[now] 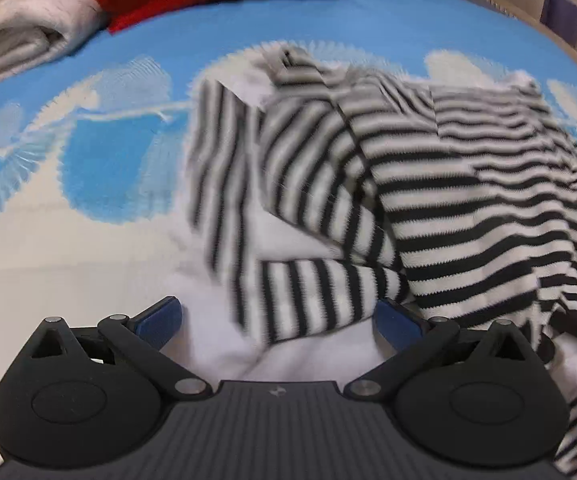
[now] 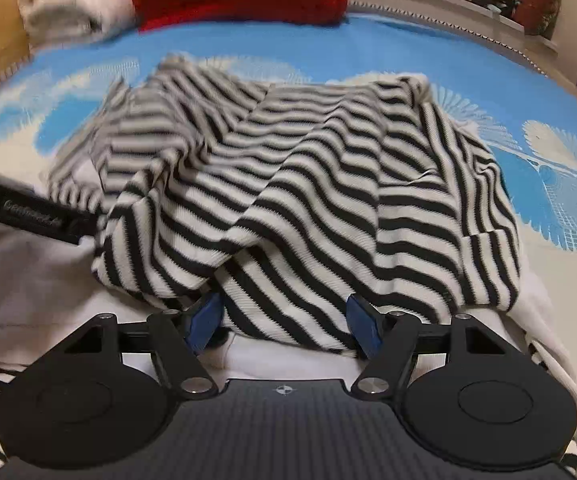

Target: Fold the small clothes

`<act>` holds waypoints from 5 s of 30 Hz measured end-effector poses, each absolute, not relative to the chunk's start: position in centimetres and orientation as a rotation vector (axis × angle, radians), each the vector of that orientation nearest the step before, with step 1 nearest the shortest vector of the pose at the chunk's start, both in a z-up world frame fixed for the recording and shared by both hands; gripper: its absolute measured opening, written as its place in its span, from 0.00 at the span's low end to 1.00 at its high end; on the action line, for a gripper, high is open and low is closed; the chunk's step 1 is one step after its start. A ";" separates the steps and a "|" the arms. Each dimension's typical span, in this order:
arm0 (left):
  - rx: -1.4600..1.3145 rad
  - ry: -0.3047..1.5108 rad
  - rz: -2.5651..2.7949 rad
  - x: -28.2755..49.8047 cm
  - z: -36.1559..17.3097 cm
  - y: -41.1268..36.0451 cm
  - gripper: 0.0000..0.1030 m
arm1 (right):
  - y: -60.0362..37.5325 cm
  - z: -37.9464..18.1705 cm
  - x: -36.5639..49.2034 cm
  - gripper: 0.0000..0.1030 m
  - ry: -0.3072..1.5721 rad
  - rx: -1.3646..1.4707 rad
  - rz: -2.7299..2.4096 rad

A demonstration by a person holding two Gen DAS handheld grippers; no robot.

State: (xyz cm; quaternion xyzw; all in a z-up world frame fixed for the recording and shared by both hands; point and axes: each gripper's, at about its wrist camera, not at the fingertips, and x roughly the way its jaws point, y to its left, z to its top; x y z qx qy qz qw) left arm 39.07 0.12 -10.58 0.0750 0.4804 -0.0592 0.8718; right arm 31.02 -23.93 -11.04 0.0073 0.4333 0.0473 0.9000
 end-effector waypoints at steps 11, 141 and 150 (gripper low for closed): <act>-0.021 0.873 -0.006 23.0 -5.1 8.0 1.00 | -30.7 -4.0 14.3 0.80 0.570 0.318 -0.001; -0.144 0.991 -0.295 28.3 -7.6 11.3 0.07 | -41.9 -10.9 17.2 0.15 0.891 0.683 -0.246; -0.077 0.995 -0.252 28.1 -8.4 13.7 0.06 | -44.1 -9.0 16.0 0.12 0.725 0.720 -0.308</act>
